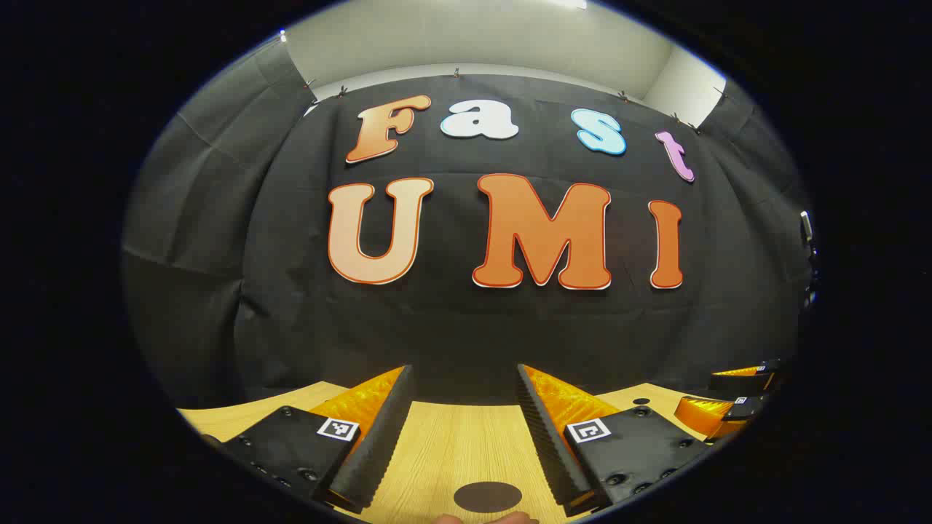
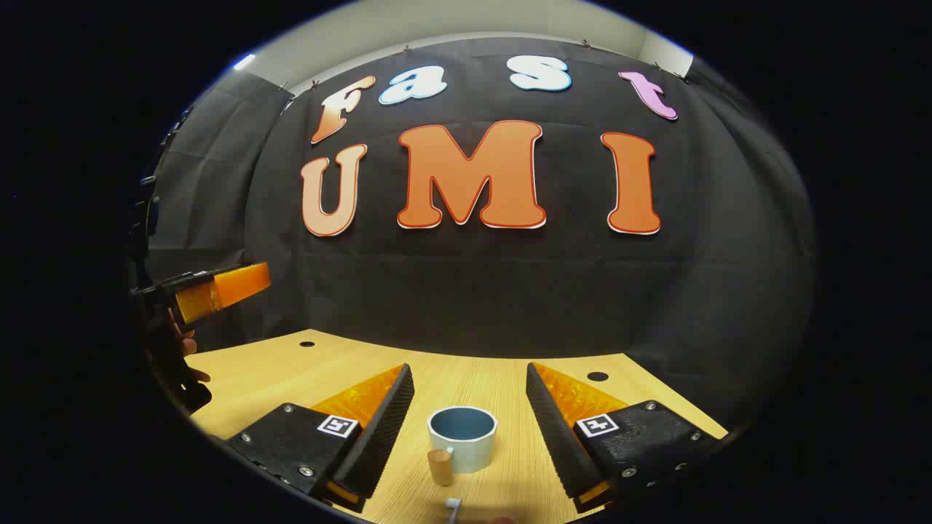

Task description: Put the toothbrush and toothpaste on the desktop into the cup, then pick up the cup and place it on the coaster on the desktop.

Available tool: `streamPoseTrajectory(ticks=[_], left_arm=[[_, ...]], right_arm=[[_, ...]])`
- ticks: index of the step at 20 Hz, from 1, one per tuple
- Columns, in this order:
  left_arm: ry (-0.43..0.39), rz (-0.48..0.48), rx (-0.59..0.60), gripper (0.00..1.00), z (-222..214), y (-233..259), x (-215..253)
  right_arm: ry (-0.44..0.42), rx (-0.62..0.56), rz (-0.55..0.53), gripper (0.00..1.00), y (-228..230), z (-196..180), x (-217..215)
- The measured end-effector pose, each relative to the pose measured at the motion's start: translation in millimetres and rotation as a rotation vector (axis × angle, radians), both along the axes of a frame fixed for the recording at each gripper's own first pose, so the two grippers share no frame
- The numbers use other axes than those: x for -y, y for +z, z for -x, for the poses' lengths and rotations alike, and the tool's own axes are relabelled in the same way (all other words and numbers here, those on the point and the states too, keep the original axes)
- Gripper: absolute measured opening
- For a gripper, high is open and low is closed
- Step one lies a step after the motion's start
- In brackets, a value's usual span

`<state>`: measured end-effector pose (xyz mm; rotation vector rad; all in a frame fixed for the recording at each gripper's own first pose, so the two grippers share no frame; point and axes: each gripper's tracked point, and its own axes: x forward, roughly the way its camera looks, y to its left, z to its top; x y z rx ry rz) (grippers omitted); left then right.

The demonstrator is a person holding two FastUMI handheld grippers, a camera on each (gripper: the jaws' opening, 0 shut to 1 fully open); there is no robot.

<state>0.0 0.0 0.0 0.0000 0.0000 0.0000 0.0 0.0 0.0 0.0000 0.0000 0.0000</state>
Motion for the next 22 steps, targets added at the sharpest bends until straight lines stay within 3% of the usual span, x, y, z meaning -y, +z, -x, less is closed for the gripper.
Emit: streamPoseTrajectory(ticks=[1,3,5,7,9,10,11,13,17,19,21,22], left_arm=[[0.003,-0.001,-0.006,0.88,1,-3,-4],[0.011,-0.022,-0.015,0.85,4,-6,-12],[0.025,-0.036,-0.012,0.92,5,-7,-21],[0.032,-0.040,-0.017,0.87,9,-9,-26],[0.021,-0.040,-0.027,0.85,11,-10,-25],[0.014,-0.042,-0.024,0.92,11,-8,-23],[0.010,-0.047,-0.020,0.88,12,-6,-22],[0.000,-0.055,-0.016,0.92,14,-3,-18],[-0.023,-0.045,-0.054,0.85,17,-12,-11],[-0.033,-0.042,-0.082,0.92,20,-18,-9],[-0.049,-0.047,-0.110,0.85,22,-23,-4],[-0.059,-0.048,-0.128,0.87,24,-27,-1]], right_arm=[[0.000,-0.005,0.007,0.93,-2,-1,-1],[0.008,-0.002,0.018,0.95,-2,-1,-7],[0.018,0.006,0.029,0.93,-1,1,-12],[0.018,0.012,0.034,0.93,-1,4,-14],[0.015,0.022,0.031,0.93,3,4,-15],[0.016,0.031,0.026,0.93,7,4,-16],[0.011,0.041,0.023,0.93,9,5,-14],[0.000,0.055,0.021,0.93,16,6,-11],[-0.021,0.045,0.013,0.93,16,13,-4],[-0.032,0.035,0.018,0.93,15,16,1],[-0.043,0.026,0.024,0.93,15,20,5],[-0.047,0.019,0.026,0.93,14,22,6]])
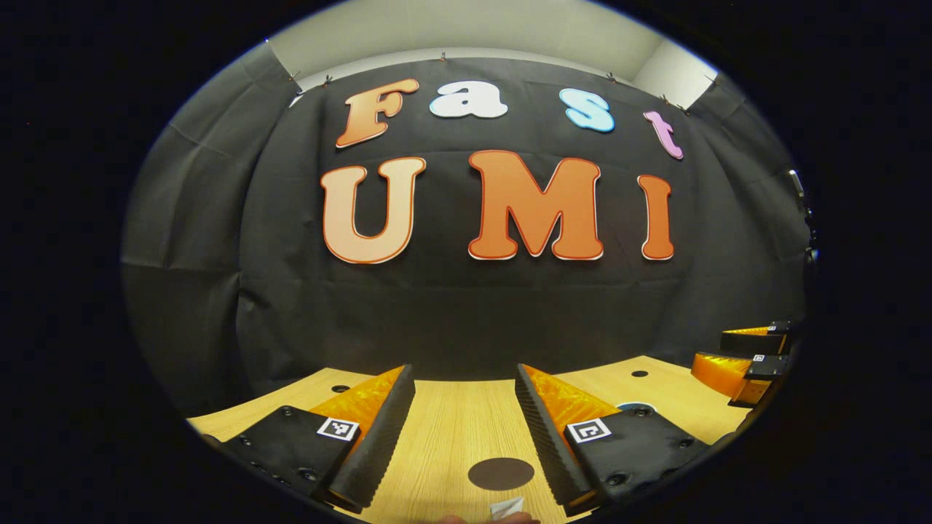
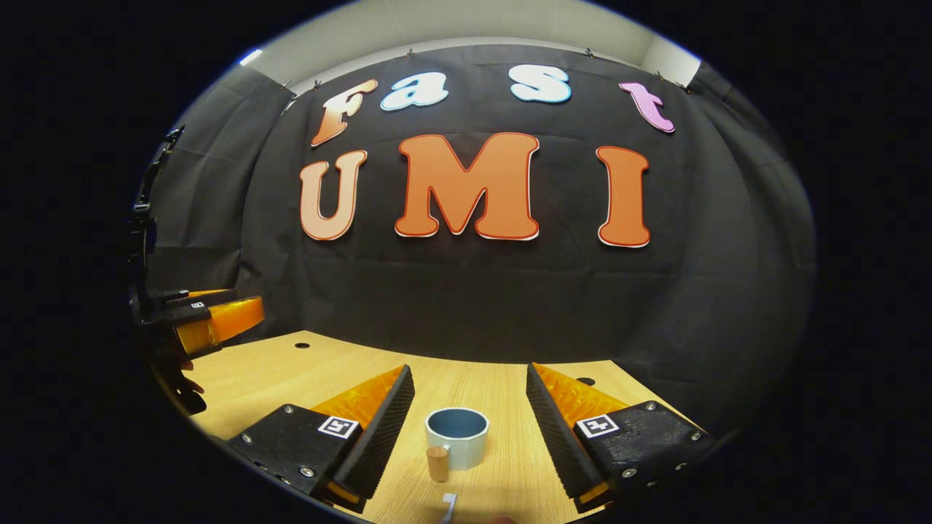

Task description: Put the toothbrush and toothpaste on the desktop into the cup, then pick up the cup and place it on the coaster on the desktop.

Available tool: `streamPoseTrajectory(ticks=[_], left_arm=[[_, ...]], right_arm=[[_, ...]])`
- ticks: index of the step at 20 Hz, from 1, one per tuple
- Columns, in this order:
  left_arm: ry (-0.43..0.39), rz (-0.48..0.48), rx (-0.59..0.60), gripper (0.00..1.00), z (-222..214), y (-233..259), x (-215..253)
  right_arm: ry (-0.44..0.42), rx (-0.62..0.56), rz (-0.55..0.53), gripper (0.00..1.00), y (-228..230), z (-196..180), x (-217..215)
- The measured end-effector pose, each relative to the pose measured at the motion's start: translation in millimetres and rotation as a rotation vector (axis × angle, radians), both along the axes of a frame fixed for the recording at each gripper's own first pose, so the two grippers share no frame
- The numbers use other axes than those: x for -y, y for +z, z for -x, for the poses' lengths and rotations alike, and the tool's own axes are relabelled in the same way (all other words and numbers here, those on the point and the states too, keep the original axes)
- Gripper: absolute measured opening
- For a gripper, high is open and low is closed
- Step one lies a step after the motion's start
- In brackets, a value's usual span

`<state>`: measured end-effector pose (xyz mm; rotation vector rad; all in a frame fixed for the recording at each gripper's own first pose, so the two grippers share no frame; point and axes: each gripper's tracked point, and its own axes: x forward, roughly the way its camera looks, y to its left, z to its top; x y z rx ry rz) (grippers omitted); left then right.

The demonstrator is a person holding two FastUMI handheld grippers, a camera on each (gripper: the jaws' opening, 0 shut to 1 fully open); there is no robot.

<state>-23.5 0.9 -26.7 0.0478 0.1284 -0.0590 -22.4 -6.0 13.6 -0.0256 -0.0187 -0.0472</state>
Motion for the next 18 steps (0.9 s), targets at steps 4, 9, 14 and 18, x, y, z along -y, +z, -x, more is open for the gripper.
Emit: streamPoseTrajectory(ticks=[4,9,14,18], left_arm=[[-0.028,0.018,-0.088,0.92,9,-20,5],[-0.052,0.027,-0.217,0.89,18,-56,4],[-0.079,0.048,-0.372,0.89,37,-92,8],[-0.092,0.057,-0.500,0.89,52,-122,12]], right_arm=[[-0.003,-0.048,0.002,0.93,-12,6,1],[0.000,-0.155,0.003,0.94,-45,16,-5],[-0.009,-0.368,-0.074,0.94,-92,29,-1],[-0.013,-0.507,-0.164,0.93,-127,36,-2]])
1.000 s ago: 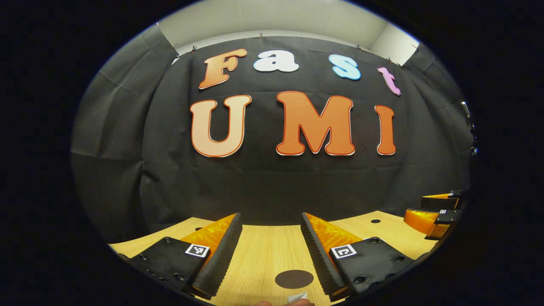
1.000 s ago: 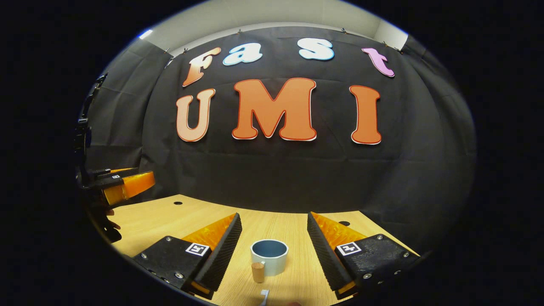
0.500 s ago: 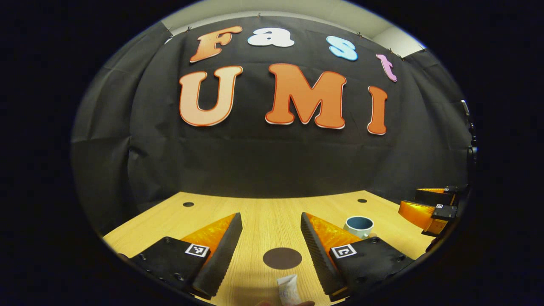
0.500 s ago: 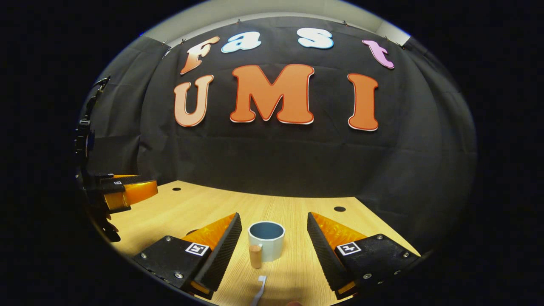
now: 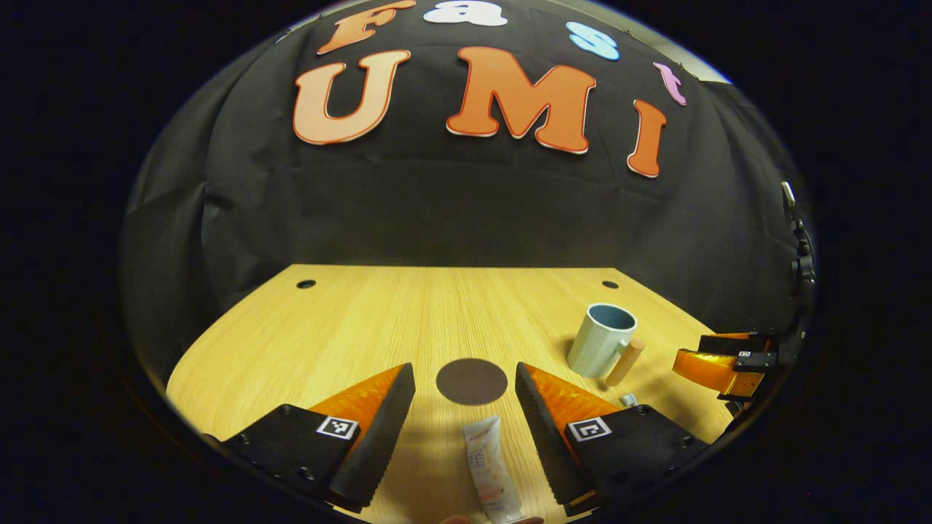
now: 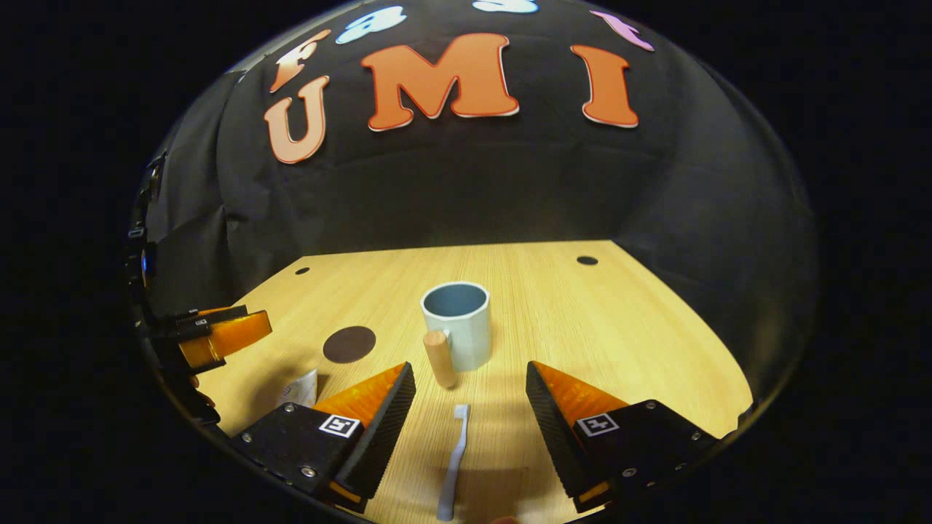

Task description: Put the toothbrush and toothpaste on the desktop into the cup, then pick up the cup and place it on the coaster on the desktop.

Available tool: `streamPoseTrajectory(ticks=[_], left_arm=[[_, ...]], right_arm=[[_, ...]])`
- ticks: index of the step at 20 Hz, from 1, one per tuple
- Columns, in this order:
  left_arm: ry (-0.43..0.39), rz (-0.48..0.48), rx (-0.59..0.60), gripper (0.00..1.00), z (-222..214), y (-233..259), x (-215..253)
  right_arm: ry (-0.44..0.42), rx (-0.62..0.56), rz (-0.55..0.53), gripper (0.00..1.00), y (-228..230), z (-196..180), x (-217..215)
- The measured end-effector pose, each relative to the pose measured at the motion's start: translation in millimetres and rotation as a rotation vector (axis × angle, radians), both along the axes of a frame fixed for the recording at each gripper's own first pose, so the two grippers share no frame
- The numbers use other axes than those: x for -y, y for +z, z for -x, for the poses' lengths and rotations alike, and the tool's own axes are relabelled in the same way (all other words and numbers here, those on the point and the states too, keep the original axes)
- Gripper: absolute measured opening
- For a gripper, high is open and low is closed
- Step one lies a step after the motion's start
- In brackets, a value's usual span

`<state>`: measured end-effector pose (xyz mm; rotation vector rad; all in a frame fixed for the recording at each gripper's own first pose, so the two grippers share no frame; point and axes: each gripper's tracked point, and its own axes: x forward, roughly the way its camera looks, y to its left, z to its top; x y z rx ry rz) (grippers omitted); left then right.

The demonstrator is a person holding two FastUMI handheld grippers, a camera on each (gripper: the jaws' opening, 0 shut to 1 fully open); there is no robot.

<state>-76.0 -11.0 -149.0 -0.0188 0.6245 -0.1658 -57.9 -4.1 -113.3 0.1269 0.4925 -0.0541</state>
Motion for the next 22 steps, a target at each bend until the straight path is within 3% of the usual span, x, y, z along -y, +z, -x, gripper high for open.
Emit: streamPoseTrajectory(ticks=[2,7,15,16,17,22], left_arm=[[-0.003,0.005,-0.055,0.92,6,-13,1],[0.004,0.020,-0.180,0.89,16,-40,7],[-0.012,0.013,-0.375,0.92,44,-77,8],[-0.011,0.011,-0.393,0.89,47,-80,8],[-0.010,0.012,-0.413,0.89,49,-84,9],[0.011,0.016,-0.506,0.89,60,-99,10]], right_arm=[[0.000,-0.051,-0.010,0.93,-10,7,-3],[0.007,-0.192,-0.008,0.90,-22,20,-9],[0.058,-0.312,0.011,0.89,-45,27,-45],[0.063,-0.331,0.005,0.80,-47,28,-49],[0.062,-0.344,0.005,0.80,-49,29,-50],[0.048,-0.394,0.016,0.64,-61,27,-50]])
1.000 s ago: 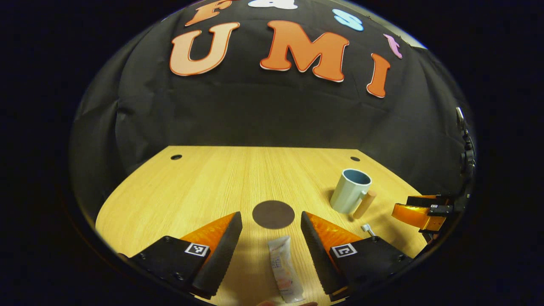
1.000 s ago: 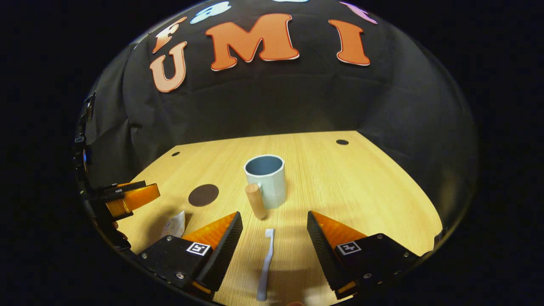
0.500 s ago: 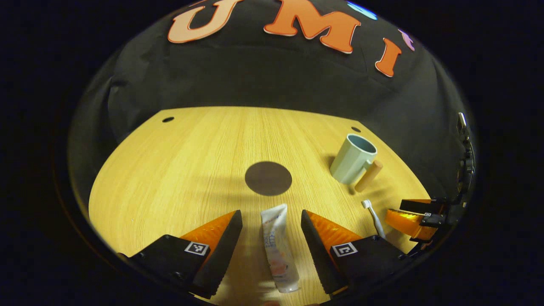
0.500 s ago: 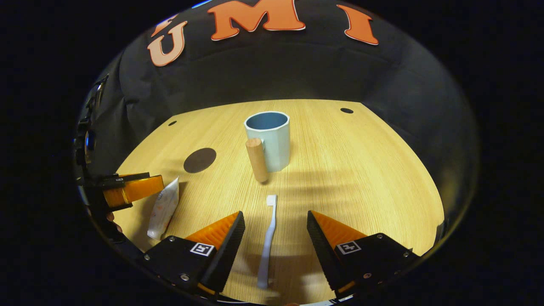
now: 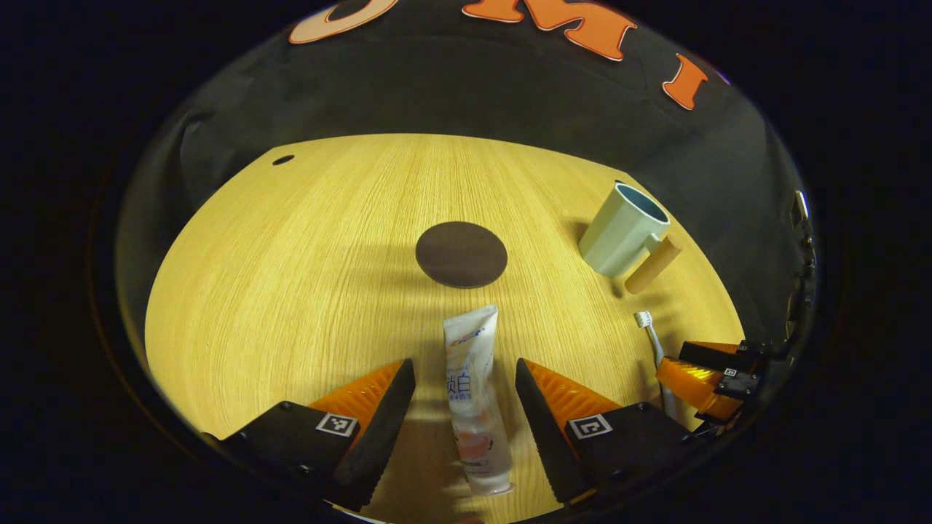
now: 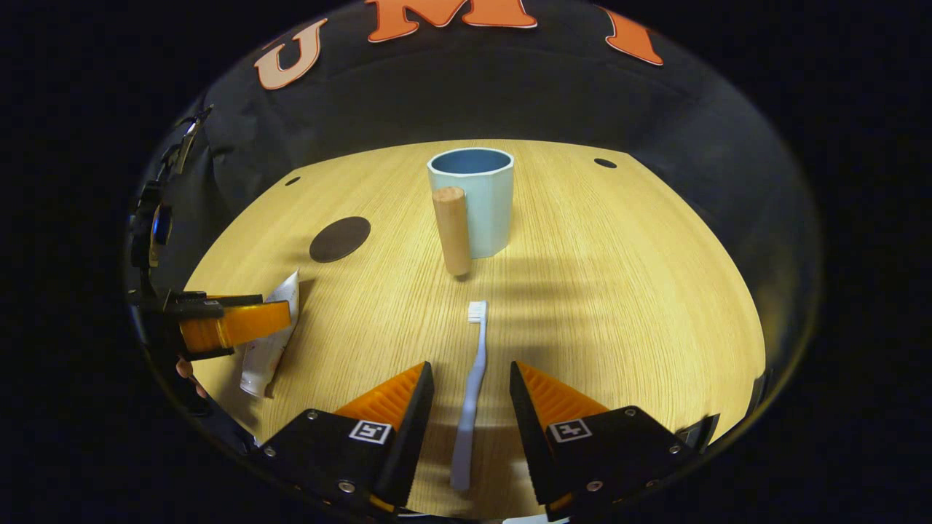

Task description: Put the toothbrush and toothpaste on the desktop into the cup, then pick up the cup and place it on the coaster on the desktop.

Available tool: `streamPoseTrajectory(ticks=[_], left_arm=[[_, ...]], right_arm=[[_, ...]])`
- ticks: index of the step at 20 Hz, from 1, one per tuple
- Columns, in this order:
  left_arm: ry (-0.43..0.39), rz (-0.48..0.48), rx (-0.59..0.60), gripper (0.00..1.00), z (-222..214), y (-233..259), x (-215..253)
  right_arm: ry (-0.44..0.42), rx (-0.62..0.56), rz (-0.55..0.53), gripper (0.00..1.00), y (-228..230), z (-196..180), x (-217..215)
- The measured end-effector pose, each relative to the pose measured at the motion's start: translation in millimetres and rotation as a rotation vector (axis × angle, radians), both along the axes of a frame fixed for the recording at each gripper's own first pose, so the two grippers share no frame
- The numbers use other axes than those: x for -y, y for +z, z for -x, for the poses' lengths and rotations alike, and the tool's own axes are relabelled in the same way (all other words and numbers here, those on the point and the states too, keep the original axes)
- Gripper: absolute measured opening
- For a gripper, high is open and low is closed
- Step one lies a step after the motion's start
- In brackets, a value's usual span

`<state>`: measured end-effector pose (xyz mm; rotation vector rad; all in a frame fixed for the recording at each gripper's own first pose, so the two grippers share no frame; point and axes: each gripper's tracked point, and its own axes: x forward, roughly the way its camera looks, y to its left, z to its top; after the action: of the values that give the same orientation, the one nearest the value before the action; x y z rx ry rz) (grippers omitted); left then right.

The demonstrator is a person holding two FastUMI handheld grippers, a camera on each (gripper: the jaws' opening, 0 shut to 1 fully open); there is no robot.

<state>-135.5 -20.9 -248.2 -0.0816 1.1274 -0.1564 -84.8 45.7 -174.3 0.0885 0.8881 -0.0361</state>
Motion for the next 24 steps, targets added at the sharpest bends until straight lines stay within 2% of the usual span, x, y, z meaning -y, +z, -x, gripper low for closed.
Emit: streamPoseTrajectory(ticks=[2,4,5,7,10,11,12,14,15,17,21,22,24], left_arm=[[0.000,0.007,-0.040,0.89,5,-3,1],[0.002,-0.006,-0.047,0.83,4,1,-4],[0.006,-0.022,-0.062,0.79,4,1,-3],[0.006,-0.067,-0.095,0.83,9,-1,-3],[0.008,-0.105,-0.123,0.63,9,-7,-3],[0.014,-0.111,-0.131,0.62,10,-13,-5],[0.018,-0.110,-0.135,0.53,6,-6,-4],[0.004,-0.087,-0.137,0.49,-1,-7,1],[0.003,-0.073,-0.146,0.48,-8,-5,4],[0.004,-0.066,-0.143,0.21,-23,-2,7],[0.022,-0.057,-0.140,0.21,-64,13,9],[0.024,-0.055,-0.141,0.11,-78,17,11],[0.018,-0.043,-0.141,0.10,-106,27,15]], right_arm=[[-0.018,-0.016,0.003,0.55,-1,2,-1],[-0.029,-0.047,0.005,0.37,-5,5,-1],[-0.030,-0.035,0.020,0.36,-4,3,1],[-0.024,-0.048,0.031,0.28,-6,1,0],[-0.038,-0.054,0.037,0.21,-8,1,1],[-0.038,-0.056,0.039,0.19,-9,2,2],[-0.040,-0.053,0.037,0.15,-8,2,2],[-0.055,-0.045,0.016,0.09,-8,2,3],[-0.060,-0.043,0.002,0.07,-8,1,4],[-0.064,-0.029,-0.018,0.07,-6,1,2],[-0.059,-0.013,-0.024,0.06,-5,0,2],[-0.060,-0.004,-0.025,0.06,-3,-1,3],[-0.054,0.020,-0.029,0.06,5,-4,5]])
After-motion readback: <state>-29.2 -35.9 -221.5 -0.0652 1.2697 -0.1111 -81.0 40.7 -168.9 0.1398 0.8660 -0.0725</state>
